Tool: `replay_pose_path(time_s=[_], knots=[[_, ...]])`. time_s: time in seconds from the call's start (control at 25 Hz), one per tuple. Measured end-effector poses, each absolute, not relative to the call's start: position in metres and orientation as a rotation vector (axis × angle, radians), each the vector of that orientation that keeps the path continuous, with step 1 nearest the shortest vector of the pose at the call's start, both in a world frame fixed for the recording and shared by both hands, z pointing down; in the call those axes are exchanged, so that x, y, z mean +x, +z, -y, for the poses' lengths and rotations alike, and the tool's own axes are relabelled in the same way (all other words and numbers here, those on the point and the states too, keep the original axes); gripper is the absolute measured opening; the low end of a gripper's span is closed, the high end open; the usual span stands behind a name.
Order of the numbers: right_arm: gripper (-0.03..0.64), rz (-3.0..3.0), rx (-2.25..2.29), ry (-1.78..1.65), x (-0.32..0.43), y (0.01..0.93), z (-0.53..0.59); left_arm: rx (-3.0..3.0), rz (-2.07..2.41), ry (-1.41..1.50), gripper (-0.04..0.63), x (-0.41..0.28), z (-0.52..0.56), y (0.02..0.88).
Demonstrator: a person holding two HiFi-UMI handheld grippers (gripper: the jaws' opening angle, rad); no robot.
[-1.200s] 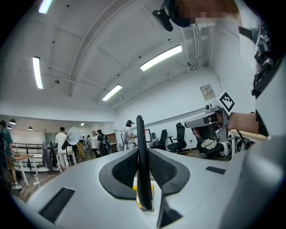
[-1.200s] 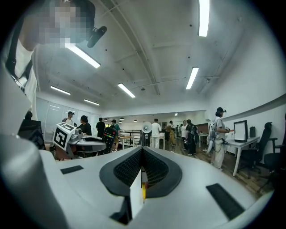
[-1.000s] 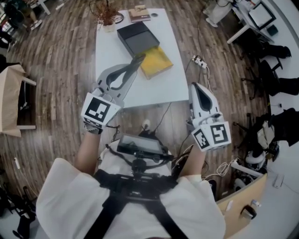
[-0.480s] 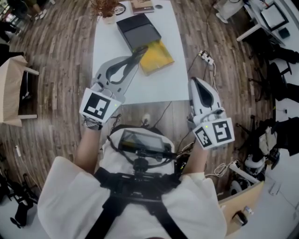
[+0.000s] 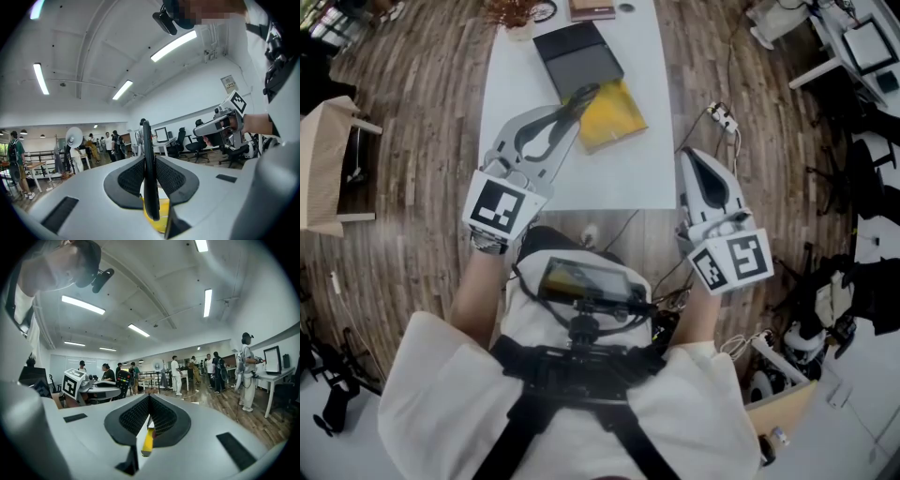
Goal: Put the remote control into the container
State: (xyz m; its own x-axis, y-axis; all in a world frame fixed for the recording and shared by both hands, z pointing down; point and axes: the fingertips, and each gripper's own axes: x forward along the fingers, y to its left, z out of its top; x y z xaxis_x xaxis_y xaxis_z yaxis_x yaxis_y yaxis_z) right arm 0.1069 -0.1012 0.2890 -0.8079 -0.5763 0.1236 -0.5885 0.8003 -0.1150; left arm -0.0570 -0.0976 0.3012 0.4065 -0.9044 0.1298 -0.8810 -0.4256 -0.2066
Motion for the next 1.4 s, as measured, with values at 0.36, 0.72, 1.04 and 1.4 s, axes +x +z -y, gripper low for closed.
replay_pose_path(time_s=[0.36,0.72,1.04,1.4], knots=[[0.003,2.872,0.929,0.256,0.108,0.304,0.113,-2.568,-1.616,-0.381,0.080,-0.052,0.118,0.326],[0.003,2.821,1.000,0.311,0.099,0.321,0.128,-2.531,-1.581,-0.499,0.080,-0.076,0.149,0.347],[0.003,2.768,1.075,0.362,0.078,0.333,0.165,-2.606,-1.458,-0.623,0.080,-0.100,0.200,0.373],[0.003,2.688,1.143,0.442,0.064,0.358,0.189,-2.723,-1.349,-0.690,0.080,-0.099,0.238,0.415]])
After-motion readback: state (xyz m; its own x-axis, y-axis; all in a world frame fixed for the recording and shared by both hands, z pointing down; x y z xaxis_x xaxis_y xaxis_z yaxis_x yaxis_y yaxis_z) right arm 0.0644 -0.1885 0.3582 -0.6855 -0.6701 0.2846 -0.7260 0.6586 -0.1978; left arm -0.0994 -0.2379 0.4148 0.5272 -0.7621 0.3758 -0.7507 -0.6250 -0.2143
